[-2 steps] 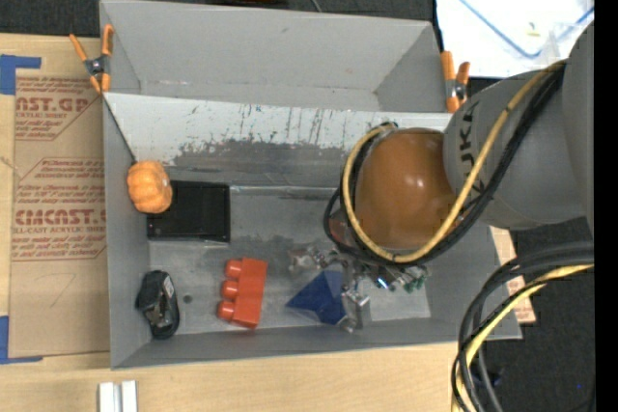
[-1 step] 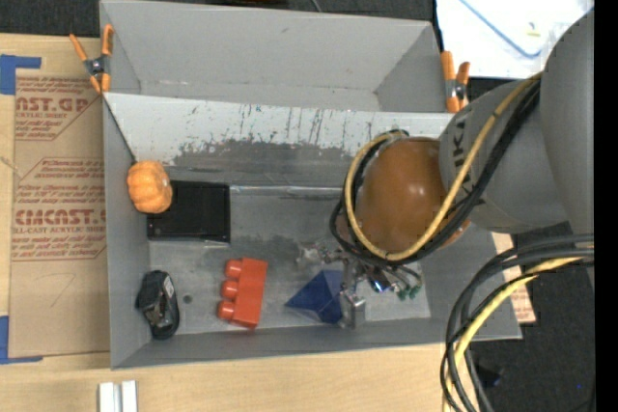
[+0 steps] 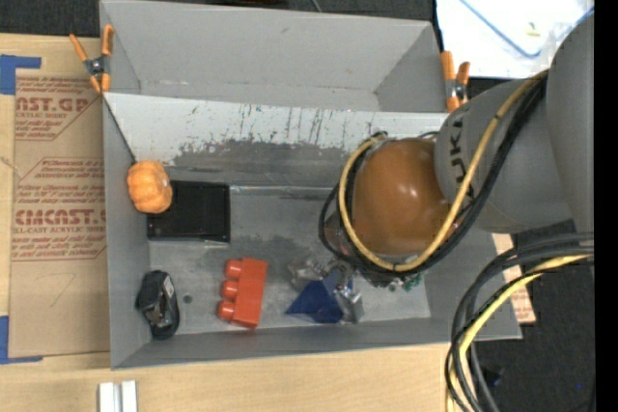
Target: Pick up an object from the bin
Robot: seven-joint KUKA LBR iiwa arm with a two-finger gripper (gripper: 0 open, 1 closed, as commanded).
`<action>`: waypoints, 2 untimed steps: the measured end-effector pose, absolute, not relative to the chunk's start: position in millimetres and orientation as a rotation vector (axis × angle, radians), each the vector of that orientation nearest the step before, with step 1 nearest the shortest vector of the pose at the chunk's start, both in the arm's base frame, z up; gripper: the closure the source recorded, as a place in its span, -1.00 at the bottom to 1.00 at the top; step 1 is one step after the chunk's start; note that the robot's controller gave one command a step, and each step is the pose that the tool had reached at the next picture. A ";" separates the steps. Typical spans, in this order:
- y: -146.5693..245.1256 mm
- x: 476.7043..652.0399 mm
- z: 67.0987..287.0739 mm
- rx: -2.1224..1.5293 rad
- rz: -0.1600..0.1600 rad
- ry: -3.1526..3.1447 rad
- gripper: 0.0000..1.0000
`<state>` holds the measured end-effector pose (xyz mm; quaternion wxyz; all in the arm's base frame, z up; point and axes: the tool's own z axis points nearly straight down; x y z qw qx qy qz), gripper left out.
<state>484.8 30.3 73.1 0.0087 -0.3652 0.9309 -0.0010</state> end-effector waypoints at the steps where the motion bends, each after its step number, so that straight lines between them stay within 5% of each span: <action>1: 30.2 484.8 73.2 -1.140 -0.003 2.909 1.00; 2: 31.1 480.5 107.6 -1.146 0.006 2.921 1.00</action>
Offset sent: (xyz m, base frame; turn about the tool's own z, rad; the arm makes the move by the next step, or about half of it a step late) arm 0.0001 0.0000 0.0829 0.0003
